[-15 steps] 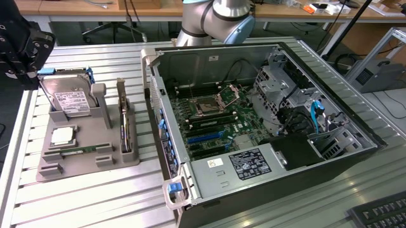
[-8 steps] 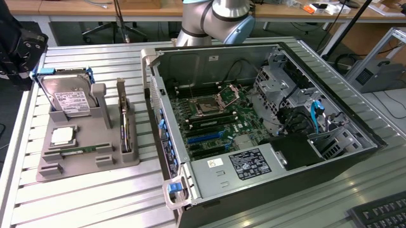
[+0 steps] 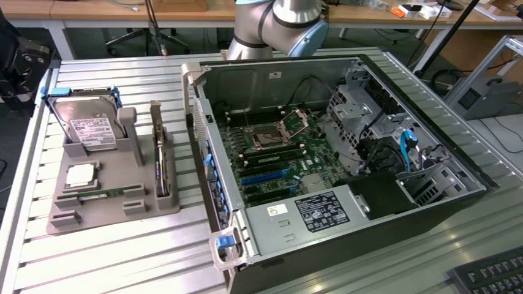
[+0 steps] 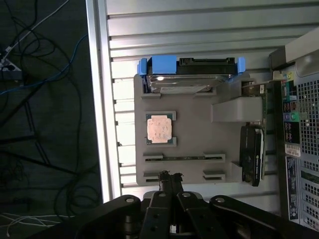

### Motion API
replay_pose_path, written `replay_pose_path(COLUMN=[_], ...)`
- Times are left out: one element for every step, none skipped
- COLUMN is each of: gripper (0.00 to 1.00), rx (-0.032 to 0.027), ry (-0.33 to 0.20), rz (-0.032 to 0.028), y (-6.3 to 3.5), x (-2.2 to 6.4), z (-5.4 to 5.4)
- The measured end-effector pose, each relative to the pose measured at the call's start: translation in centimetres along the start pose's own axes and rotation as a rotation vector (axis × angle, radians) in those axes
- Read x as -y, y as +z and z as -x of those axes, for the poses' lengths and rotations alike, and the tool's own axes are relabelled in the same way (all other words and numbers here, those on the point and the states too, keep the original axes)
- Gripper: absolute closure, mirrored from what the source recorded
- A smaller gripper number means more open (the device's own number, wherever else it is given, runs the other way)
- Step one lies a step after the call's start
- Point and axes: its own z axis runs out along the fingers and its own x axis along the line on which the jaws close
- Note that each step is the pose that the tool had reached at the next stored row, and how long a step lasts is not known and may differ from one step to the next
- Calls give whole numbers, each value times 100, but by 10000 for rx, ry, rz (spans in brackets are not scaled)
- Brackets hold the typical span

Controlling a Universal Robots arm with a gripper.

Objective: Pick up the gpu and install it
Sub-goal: 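Reach for the gpu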

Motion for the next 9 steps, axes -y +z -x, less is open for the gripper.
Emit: replay_pose_path(gripper=[89, 89, 89, 89, 89, 89, 89, 89, 89], rx=[0, 0, 0, 1, 0, 0, 0, 0, -1], ry=[0, 0, 0, 0, 0, 0, 1, 1, 1], rz=[0, 0, 0, 0, 0, 0, 0, 0, 0], y=[0, 0, -1, -1, -2, -2, -1, -2, -2], x=[2, 3, 4, 5, 5, 6, 7, 8, 9], z=[-23, -36, -46, -61, -71, -87, -97, -112, -125])
